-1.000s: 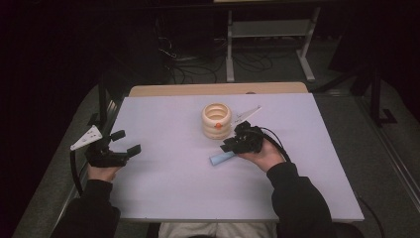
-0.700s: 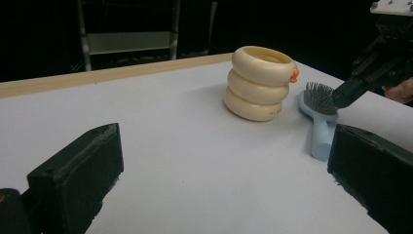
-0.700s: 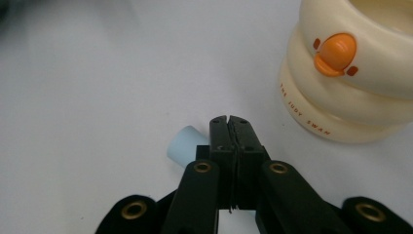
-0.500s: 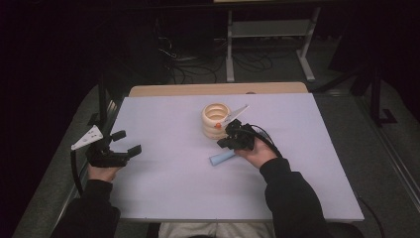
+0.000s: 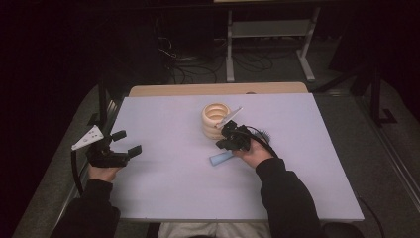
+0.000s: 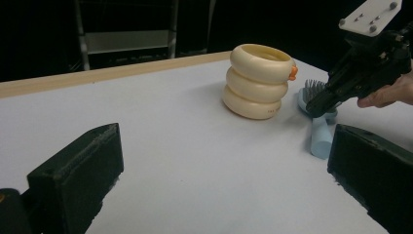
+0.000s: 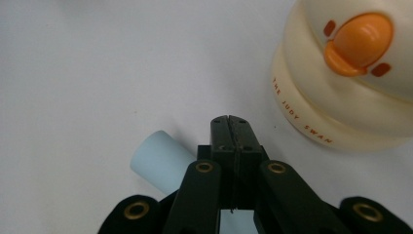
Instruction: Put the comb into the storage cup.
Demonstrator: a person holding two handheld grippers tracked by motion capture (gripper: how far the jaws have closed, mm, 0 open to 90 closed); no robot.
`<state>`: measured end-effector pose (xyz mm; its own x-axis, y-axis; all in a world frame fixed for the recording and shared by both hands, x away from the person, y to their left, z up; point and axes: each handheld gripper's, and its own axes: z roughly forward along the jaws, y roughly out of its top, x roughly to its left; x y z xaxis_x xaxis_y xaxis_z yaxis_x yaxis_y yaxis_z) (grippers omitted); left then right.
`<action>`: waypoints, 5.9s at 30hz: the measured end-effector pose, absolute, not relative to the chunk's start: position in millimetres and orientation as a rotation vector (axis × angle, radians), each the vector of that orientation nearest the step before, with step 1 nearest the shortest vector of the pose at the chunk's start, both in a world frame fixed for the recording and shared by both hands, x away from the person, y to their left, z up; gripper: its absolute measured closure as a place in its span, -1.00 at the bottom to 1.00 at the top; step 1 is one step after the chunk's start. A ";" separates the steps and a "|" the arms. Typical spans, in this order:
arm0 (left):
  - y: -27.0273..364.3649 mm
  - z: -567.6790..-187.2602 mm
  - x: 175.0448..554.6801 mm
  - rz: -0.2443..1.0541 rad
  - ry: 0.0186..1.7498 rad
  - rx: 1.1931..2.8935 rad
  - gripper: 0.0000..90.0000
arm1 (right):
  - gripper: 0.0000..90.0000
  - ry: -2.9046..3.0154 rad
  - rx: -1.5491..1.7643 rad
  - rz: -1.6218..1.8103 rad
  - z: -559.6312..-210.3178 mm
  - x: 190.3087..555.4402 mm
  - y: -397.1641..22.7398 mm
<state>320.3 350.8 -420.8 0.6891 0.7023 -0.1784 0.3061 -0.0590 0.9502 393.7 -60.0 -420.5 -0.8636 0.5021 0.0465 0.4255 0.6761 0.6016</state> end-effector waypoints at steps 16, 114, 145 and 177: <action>350.5 -421.1 320.6 0.392 0.828 1.653 -1.00 | 0.97 2.845 0.767 0.914 -442.0 396.1 -39.4; 349.6 -422.9 321.8 0.381 0.841 1.667 -1.00 | 0.97 2.964 0.828 0.794 -437.5 324.6 -151.3; 347.9 -423.6 322.4 0.376 0.840 1.680 -1.00 | 0.97 2.858 0.996 0.774 -437.1 327.5 -209.7; 348.1 -423.7 322.4 0.386 0.843 1.677 -1.00 | 0.97 2.704 1.168 0.843 -426.6 326.4 -274.2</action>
<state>322.4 348.1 -423.7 0.6868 0.7047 -0.1779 0.3259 -0.0798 0.9420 326.4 -274.2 -426.6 -0.7065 0.6936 0.1408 0.6507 0.5584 0.5146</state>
